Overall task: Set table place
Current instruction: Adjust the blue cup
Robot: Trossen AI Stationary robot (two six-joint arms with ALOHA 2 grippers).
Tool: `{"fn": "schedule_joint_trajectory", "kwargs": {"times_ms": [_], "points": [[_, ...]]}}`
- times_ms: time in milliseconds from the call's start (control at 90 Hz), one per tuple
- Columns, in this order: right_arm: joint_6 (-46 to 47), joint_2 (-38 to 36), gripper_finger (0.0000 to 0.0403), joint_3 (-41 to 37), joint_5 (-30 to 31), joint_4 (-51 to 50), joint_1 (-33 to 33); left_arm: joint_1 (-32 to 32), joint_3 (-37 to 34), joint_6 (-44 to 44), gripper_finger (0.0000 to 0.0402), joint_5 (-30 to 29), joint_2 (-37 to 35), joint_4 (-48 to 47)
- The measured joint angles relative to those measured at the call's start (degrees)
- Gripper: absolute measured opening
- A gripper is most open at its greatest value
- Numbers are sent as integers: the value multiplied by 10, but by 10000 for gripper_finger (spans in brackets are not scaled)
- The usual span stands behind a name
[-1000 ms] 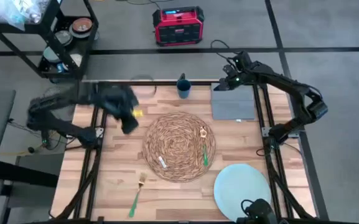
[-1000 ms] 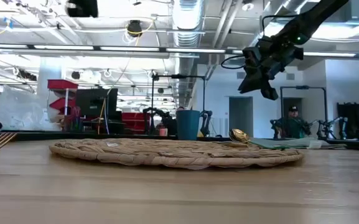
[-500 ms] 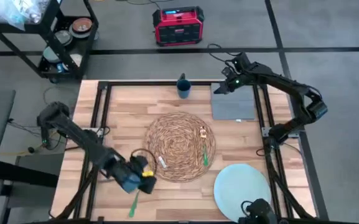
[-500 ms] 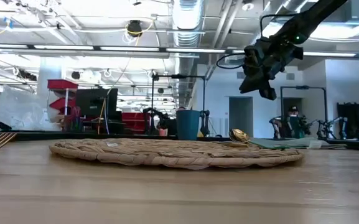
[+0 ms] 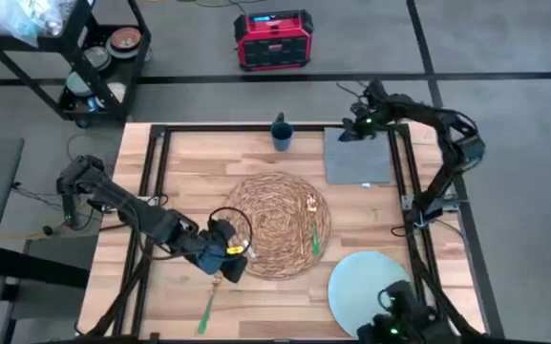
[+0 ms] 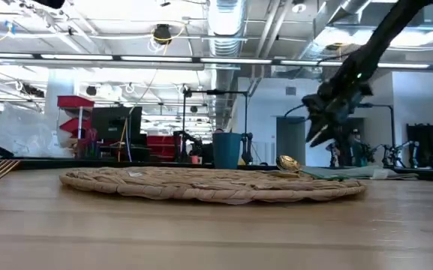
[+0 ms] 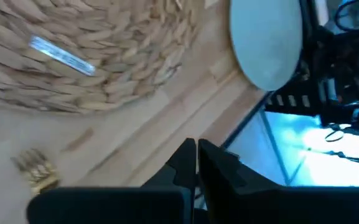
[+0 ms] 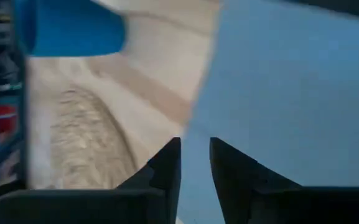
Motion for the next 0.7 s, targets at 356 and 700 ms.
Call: {"fn": "schedule_joint_trajectory", "kwargs": {"times_ms": [356,700], "points": [[-3,72,88,70,-32,-1,36,4,0,35,0,1,-13,-24],[-65,-94,88,108,-367,-20,138,5,0,62,0,-53,-16,-51]]}}
